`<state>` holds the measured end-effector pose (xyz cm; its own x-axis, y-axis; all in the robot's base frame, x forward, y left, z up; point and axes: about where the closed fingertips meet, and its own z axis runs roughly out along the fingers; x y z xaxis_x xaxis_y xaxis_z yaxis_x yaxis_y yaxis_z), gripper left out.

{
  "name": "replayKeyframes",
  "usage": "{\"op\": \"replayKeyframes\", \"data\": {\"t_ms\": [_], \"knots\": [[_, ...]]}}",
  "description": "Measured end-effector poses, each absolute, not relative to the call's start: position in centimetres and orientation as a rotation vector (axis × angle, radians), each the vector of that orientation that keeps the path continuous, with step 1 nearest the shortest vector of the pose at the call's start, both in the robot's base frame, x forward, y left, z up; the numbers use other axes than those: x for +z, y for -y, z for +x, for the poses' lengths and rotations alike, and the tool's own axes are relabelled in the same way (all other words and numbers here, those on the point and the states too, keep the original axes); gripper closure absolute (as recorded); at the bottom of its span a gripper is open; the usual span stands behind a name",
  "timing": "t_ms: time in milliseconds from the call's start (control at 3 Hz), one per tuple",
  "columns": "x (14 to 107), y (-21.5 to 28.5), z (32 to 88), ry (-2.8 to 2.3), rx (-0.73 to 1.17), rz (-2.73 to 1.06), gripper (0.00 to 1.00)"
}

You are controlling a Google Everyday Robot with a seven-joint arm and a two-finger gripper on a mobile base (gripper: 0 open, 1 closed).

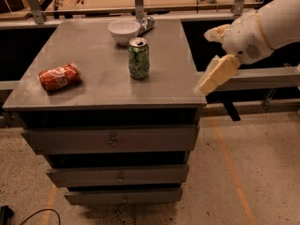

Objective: Pick green can

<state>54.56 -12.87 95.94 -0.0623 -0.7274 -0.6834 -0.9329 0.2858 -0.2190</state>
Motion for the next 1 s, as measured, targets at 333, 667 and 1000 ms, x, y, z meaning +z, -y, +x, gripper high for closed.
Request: {"op": "replayKeyframes", "data": {"t_ms": [333,667,1000], "knots": [[95.3,8.3,60.9,-1.748,0.468,-1.317,0.00],[95.3,8.3,60.9,-1.748,0.468,-1.317,0.00],[94.5,6.9,62.0,-1.718,0.464,-1.299,0.00]]}}
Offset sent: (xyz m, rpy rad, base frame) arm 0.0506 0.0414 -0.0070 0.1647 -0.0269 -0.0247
